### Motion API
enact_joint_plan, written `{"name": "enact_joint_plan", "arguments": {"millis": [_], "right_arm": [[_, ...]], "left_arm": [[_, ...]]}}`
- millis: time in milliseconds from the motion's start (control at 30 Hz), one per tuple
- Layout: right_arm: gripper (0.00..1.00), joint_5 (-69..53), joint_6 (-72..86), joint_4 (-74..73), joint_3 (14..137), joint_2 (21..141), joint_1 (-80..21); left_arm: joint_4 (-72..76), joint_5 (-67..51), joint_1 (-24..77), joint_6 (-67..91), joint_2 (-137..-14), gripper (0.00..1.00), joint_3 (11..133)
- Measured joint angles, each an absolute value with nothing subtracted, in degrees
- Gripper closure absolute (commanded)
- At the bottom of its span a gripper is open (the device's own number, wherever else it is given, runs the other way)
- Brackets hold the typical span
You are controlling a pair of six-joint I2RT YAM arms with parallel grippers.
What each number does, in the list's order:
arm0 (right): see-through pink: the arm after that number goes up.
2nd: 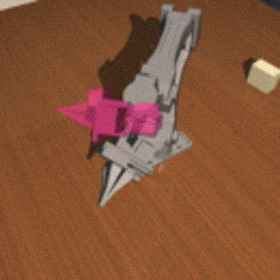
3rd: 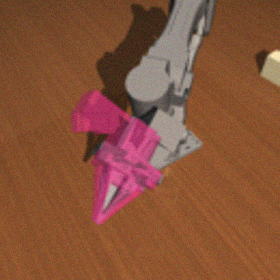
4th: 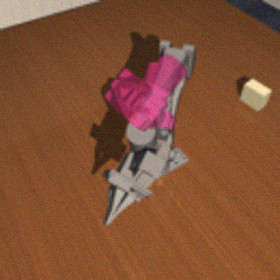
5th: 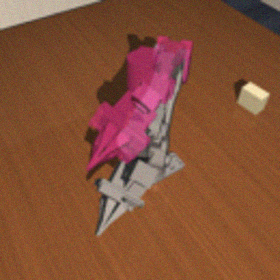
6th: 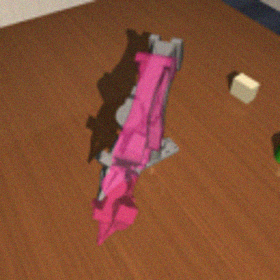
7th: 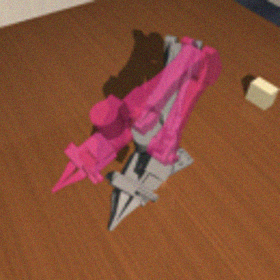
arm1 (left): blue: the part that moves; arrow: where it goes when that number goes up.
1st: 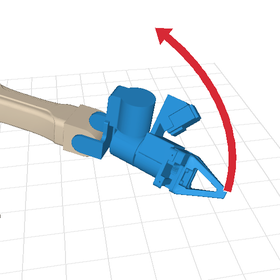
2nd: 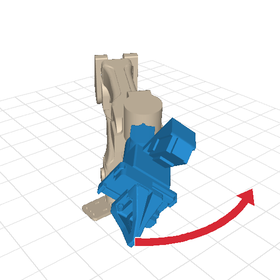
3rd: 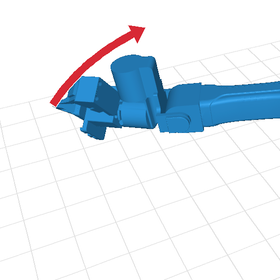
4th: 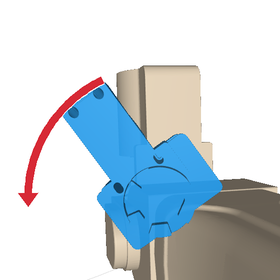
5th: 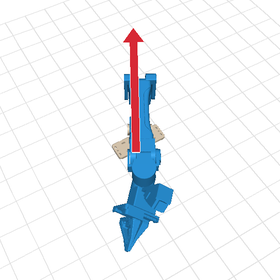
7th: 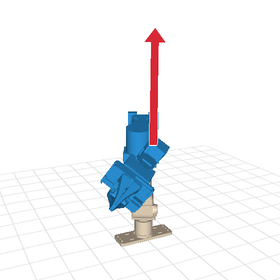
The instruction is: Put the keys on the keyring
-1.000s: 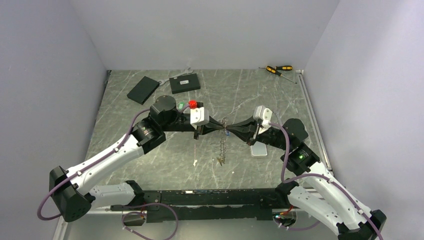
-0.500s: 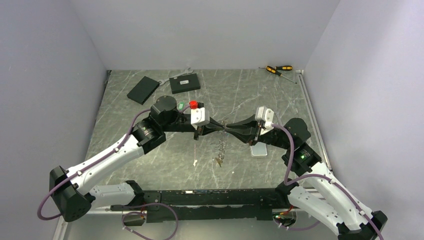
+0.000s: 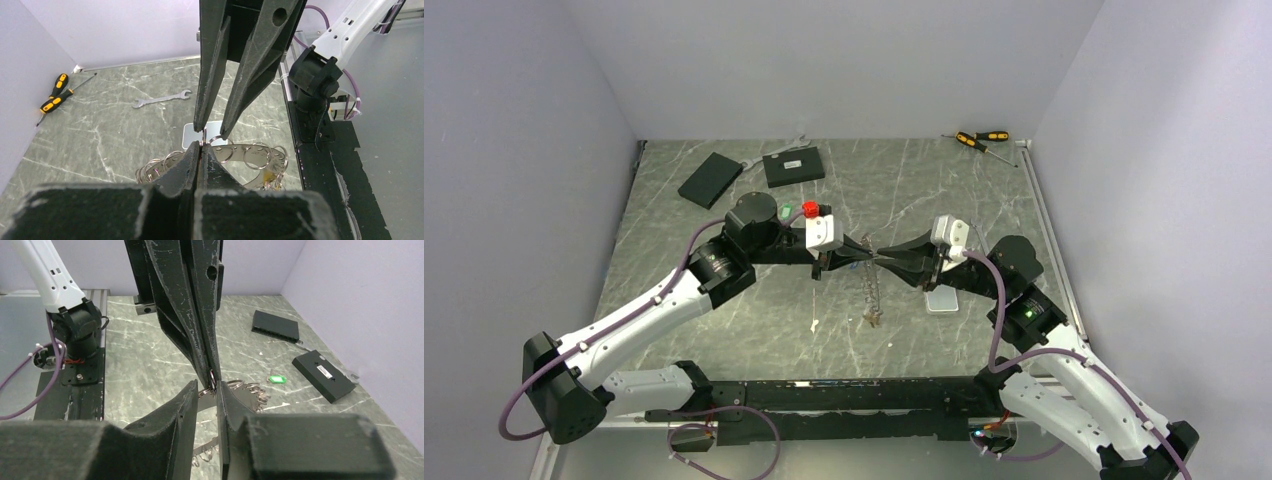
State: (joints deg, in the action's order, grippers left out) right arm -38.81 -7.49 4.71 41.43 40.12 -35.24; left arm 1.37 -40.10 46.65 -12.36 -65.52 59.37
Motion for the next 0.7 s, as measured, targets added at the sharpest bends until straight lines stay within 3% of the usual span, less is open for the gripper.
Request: {"name": "enact_joint_plan", "arguments": {"millis": [700], "right_arm": [[0.73, -34.5, -9.47, 3.31, 41.41, 38.59, -35.33]], "left_arm": [[2.33, -40.23, 46.65, -12.32, -65.06, 1.0, 59.24]]}}
